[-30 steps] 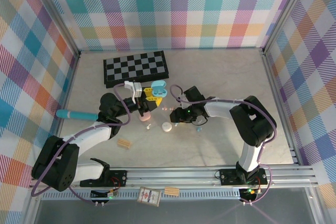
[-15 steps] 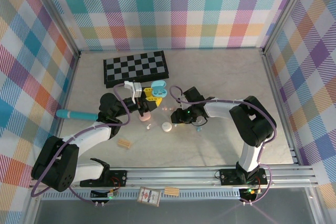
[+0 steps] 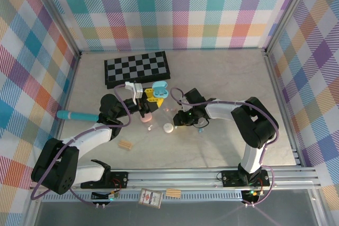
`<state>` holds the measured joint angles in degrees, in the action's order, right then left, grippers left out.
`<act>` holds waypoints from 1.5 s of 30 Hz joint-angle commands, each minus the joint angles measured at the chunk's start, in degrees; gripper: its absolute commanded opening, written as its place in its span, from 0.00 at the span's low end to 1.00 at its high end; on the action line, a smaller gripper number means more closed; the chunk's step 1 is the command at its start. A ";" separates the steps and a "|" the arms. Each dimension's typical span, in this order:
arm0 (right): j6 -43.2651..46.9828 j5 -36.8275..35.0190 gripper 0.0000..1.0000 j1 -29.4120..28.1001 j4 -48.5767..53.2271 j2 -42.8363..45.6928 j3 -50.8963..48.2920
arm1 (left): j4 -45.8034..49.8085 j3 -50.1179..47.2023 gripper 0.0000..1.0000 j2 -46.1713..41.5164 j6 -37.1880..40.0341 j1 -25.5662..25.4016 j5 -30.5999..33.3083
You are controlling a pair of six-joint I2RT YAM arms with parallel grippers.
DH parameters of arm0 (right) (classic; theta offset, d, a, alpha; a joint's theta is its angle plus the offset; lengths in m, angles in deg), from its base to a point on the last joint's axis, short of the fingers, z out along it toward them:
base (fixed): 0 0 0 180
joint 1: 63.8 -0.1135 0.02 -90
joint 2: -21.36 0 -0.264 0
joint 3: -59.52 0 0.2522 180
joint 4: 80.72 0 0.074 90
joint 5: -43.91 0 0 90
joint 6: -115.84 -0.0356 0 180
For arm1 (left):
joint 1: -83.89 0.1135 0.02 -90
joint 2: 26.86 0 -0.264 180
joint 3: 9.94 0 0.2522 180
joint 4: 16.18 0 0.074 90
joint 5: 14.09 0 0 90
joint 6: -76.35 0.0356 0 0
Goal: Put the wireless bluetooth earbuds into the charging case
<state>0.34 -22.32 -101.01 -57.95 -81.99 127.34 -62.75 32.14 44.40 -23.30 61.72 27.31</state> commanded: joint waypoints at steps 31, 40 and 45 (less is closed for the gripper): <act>-6.90 -21.52 0.20 -0.23 11.52 14.66 -0.67 | 4.96 0.64 0.35 -2.53 6.10 0.79 -0.84; -6.05 -24.45 0.20 0.06 20.35 22.11 4.20 | 7.67 0.56 0.35 -2.11 12.72 -0.90 6.25; -3.94 -23.37 0.20 0.11 23.19 26.92 7.40 | 3.56 0.95 0.35 1.30 12.81 -1.78 8.24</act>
<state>-5.03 -45.56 -101.21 -38.43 -58.23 131.74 -54.71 32.14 44.10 -12.39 60.58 33.65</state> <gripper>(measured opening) 0.203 0.351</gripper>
